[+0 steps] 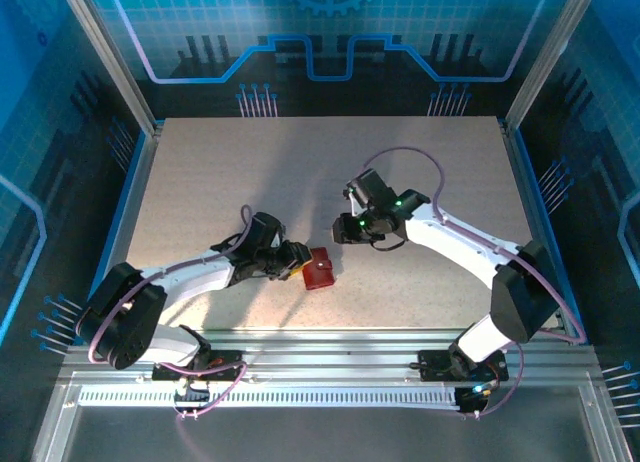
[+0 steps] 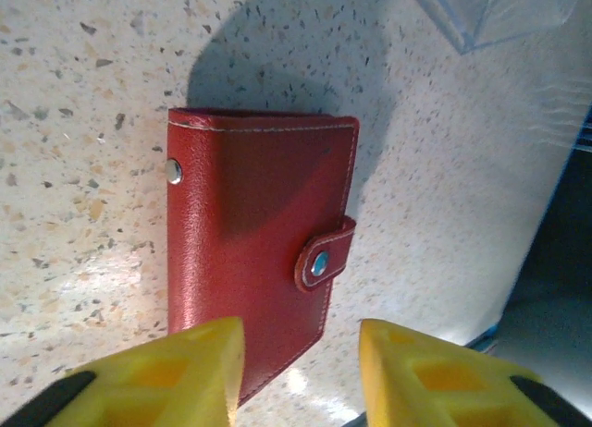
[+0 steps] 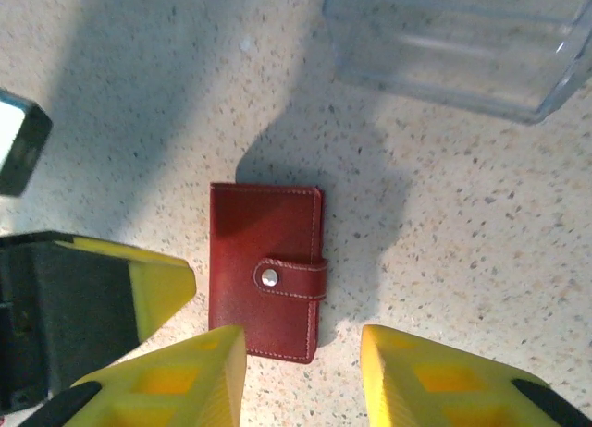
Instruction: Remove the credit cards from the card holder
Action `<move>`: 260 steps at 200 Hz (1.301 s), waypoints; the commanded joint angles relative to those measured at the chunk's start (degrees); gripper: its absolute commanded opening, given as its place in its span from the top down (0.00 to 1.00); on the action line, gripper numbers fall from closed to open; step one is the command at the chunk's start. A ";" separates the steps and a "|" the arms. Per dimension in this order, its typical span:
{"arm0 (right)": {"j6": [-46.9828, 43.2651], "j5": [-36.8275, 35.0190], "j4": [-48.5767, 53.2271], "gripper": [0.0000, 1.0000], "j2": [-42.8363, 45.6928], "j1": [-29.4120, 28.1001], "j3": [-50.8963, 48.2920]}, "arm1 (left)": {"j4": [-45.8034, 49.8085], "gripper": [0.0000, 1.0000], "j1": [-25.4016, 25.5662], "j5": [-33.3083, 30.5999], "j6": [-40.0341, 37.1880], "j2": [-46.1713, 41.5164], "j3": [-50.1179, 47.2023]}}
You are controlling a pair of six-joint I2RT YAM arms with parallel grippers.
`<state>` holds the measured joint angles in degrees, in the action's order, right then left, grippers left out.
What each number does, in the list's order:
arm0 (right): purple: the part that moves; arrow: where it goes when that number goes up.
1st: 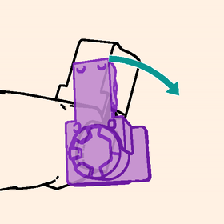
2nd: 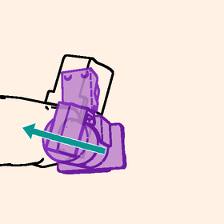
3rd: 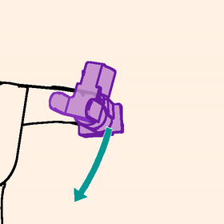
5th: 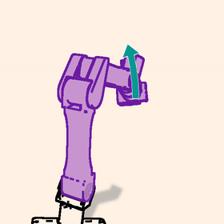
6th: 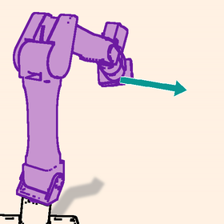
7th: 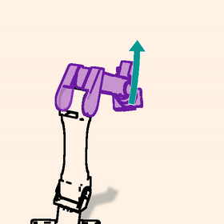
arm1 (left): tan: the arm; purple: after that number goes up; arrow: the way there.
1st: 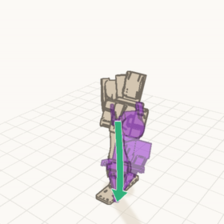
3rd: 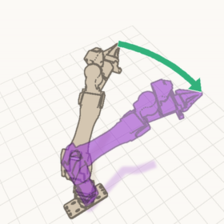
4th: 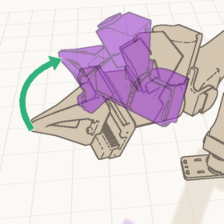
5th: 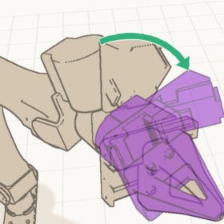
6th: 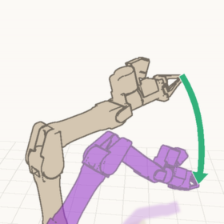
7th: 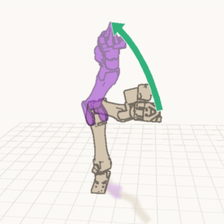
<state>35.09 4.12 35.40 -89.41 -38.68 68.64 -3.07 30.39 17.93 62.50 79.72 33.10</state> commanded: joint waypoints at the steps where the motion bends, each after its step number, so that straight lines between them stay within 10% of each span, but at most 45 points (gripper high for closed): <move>1: -0.82 0.87 3.58 0.62 -2.39 -1.62 2.24 | -8.87 0.69 -1.59 4.56 4.51 1.49 -3.04; 260: -2.75 -1.59 11.06 0.65 -23.19 -9.24 15.38 | -22.24 0.91 -6.00 11.11 8.56 10.80 -9.71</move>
<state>32.95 4.49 43.33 -110.72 -46.92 81.80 -24.56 24.80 28.03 69.91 89.23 24.64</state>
